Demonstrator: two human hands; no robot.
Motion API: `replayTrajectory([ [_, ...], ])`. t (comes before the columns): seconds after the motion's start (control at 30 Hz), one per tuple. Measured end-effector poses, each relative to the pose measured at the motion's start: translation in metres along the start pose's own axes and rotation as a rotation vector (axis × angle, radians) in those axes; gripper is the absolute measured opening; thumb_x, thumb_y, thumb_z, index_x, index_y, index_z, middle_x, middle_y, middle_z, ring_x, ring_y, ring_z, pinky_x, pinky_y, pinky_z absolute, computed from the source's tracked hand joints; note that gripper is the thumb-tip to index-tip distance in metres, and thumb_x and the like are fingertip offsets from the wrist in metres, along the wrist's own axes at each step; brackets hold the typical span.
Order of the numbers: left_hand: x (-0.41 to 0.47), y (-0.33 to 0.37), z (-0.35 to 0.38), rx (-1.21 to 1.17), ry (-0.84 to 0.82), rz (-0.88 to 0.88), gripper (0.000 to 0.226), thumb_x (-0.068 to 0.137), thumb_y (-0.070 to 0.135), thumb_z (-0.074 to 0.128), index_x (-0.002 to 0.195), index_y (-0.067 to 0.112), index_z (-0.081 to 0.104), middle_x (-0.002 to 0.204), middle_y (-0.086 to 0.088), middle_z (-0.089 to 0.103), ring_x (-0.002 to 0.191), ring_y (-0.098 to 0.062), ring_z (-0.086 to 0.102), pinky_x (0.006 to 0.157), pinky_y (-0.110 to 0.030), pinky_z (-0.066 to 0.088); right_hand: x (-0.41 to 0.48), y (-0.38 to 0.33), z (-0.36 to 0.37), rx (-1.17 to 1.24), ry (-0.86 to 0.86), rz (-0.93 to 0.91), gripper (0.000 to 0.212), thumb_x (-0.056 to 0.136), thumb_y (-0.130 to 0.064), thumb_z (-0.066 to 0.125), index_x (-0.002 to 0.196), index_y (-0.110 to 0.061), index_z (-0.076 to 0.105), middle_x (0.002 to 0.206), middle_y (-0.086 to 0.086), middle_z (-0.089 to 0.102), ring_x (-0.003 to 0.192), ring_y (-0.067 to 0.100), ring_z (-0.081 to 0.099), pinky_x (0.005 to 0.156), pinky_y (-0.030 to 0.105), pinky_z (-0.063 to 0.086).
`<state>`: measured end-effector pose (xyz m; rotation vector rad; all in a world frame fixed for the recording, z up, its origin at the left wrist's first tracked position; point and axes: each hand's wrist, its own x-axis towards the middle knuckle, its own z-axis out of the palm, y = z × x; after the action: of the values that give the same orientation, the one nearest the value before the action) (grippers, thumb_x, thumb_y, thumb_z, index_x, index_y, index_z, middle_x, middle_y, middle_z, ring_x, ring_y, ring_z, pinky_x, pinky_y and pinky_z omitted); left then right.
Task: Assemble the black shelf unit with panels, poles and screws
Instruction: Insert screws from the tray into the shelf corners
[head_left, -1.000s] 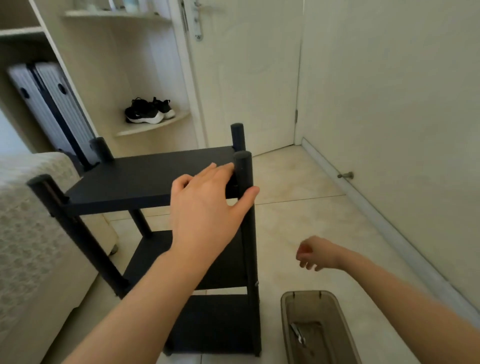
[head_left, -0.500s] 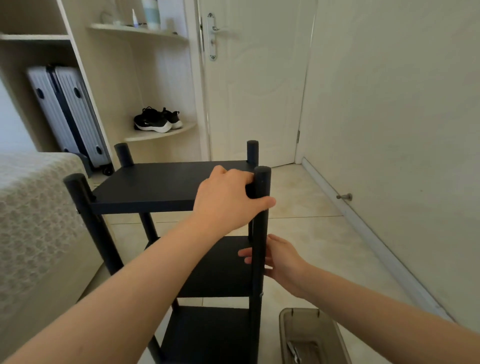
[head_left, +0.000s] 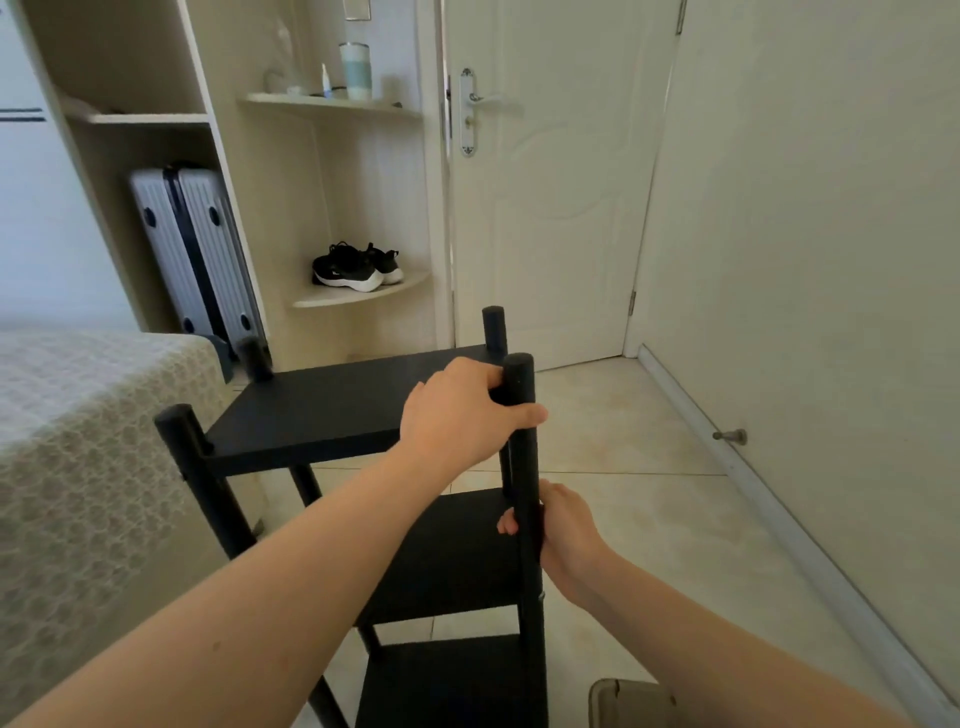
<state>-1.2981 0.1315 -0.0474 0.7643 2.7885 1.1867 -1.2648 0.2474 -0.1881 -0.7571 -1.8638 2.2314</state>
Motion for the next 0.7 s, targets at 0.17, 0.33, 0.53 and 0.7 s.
replayTrajectory([
  [0.17, 0.029, -0.02, -0.033, -0.105, 0.077, -0.071, 0.021, 0.081, 0.044, 0.079, 0.096, 0.032, 0.071, 0.095, 0.009, 0.073, 0.091, -0.01, 0.068, 0.086, -0.037, 0.056, 0.026, -0.027, 0.032, -0.057, 0.008, -0.043, 0.022, 0.104, -0.024, 0.029, 0.107, -0.015, 0.049, 0.053, 0.002, 0.062, 0.08, 0.028, 0.065, 0.102, 0.048, 0.041],
  [0.33, 0.048, -0.042, -0.064, -0.263, 0.133, -0.085, 0.021, 0.081, 0.037, 0.08, 0.098, 0.028, 0.071, 0.091, 0.013, 0.072, 0.085, -0.001, 0.065, 0.066, -0.019, 0.045, 0.044, -0.047, 0.057, -0.091, -0.012, -0.087, 0.016, 0.103, -0.031, 0.03, 0.1, -0.027, 0.045, 0.058, 0.002, 0.065, 0.096, 0.034, 0.067, 0.077, 0.034, 0.041],
  [0.53, 0.051, -0.061, -0.078, -0.38, 0.239, -0.091, 0.021, 0.082, 0.035, 0.08, 0.099, 0.028, 0.072, 0.088, 0.016, 0.07, 0.079, 0.003, 0.063, 0.06, -0.012, 0.04, 0.055, -0.067, 0.071, -0.218, -0.032, -0.195, 0.02, 0.104, -0.031, 0.026, 0.099, -0.026, 0.044, 0.06, 0.003, 0.069, 0.085, 0.026, 0.069, 0.069, 0.03, 0.042],
  [0.7, 0.047, -0.079, -0.081, -0.477, 0.297, -0.106, 0.014, 0.082, 0.033, 0.079, 0.093, 0.029, 0.072, 0.074, 0.018, 0.072, 0.072, 0.01, 0.066, 0.059, -0.011, 0.043, 0.057, -0.077, 0.079, -0.335, -0.058, -0.288, 0.019, 0.106, -0.029, 0.026, 0.097, -0.024, 0.043, 0.058, 0.004, 0.066, 0.066, 0.017, 0.066, 0.065, 0.028, 0.046],
])
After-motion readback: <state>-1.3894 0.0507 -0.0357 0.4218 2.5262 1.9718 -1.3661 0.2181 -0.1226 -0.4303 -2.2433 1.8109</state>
